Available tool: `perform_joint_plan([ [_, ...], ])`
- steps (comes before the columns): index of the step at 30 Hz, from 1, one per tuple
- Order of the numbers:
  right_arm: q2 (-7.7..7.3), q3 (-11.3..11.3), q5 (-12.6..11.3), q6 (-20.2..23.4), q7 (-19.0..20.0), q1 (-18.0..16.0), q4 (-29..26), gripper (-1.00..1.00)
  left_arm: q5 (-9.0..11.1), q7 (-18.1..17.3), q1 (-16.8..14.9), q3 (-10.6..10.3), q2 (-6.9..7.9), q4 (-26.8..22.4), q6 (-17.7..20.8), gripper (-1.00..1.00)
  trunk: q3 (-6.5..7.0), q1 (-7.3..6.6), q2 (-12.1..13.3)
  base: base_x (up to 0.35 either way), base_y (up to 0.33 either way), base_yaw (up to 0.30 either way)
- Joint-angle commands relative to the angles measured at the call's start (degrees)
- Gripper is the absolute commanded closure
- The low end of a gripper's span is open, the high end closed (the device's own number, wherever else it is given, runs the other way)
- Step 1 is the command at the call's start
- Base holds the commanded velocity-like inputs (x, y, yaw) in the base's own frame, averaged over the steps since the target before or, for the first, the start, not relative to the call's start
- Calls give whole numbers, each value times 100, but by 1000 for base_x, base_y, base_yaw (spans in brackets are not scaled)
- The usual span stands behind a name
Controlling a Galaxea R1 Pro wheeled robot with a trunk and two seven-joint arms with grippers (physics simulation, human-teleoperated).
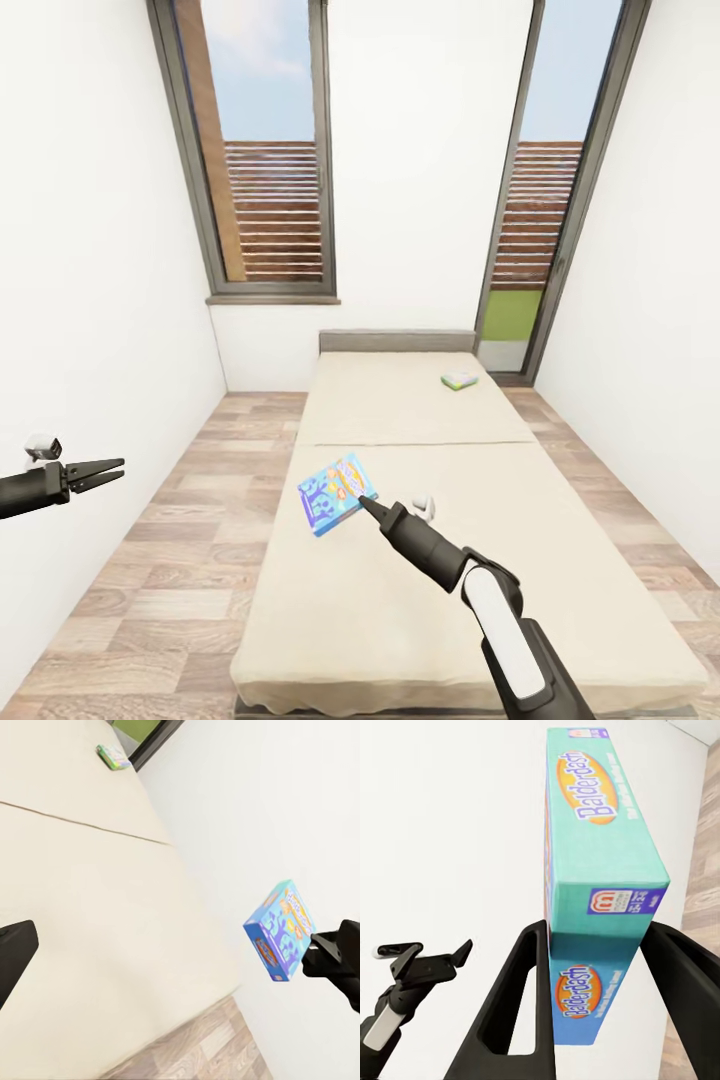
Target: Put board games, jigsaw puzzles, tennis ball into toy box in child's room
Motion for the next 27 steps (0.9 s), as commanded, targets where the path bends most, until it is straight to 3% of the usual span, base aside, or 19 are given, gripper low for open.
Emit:
perform_joint_plan([
  [1, 2, 40, -7, 15, 3, -4, 0, 100, -4, -23, -3, 1, 1, 1, 60, -100, 20, -22, 37, 0, 0, -68],
  [8, -6, 186, -8, -165, 2, -5, 6, 100, -4, -23, -3, 1, 1, 1, 60, -100, 209, -176, 318, 0, 0, -26],
  [27, -7, 200, -10, -186, -2, -5, -4, 100, -4, -23, -2, 1, 1, 1, 60, -100, 708, -593, 1080, 0, 0, -38],
])
